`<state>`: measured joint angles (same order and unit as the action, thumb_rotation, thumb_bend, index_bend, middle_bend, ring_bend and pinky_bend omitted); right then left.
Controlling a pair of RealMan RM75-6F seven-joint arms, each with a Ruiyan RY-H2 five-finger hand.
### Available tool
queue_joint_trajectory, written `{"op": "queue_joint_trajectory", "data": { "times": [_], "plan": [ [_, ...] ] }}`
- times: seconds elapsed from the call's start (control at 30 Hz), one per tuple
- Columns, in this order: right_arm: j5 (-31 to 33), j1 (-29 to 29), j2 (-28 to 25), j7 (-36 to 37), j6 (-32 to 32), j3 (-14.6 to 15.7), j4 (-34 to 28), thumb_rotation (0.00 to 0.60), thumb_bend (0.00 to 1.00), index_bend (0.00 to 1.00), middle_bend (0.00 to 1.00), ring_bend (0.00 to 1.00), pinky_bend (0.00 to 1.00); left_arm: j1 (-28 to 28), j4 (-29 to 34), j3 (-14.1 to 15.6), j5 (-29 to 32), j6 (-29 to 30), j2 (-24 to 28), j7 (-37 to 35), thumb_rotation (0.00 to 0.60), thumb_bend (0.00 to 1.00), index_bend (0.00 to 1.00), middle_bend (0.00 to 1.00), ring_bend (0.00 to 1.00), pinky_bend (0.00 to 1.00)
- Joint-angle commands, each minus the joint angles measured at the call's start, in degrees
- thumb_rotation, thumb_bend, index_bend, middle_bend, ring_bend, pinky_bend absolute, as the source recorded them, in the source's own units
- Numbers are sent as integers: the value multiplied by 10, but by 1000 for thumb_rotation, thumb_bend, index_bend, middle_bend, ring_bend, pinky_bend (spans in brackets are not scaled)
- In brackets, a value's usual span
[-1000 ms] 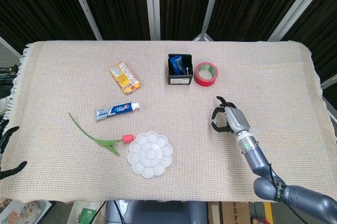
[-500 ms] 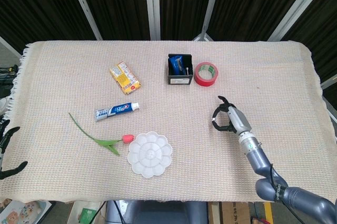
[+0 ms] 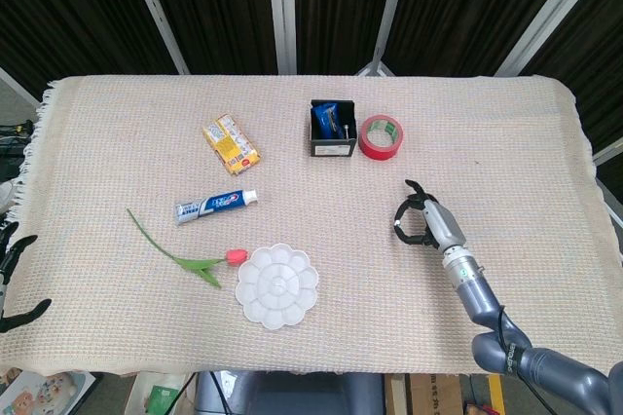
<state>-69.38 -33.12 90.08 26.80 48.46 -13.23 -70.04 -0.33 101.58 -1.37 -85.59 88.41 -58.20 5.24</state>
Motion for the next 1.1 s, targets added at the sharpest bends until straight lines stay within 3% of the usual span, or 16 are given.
{"op": "queue_joint_trajectory", "data": {
  "times": [0.03, 0.53, 1.1],
  "plan": [
    [1, 0, 0, 0, -2, 0, 2, 600, 416, 632, 77, 181, 87, 0, 0, 0, 1, 0, 0, 1, 600, 251, 174, 0, 0, 0],
    [15, -4, -15, -18, -29, 3, -12, 600, 416, 565, 77, 126, 58, 0, 1, 0, 2, -1, -1, 4, 600, 251, 174, 0, 0, 0],
    [23, -6, -53, -16, -71, 10, -41, 600, 416, 302, 10, 30, 0, -1, 3, 1, 3, -4, -2, 10, 600, 251, 174, 0, 0, 0]
  ]
}}
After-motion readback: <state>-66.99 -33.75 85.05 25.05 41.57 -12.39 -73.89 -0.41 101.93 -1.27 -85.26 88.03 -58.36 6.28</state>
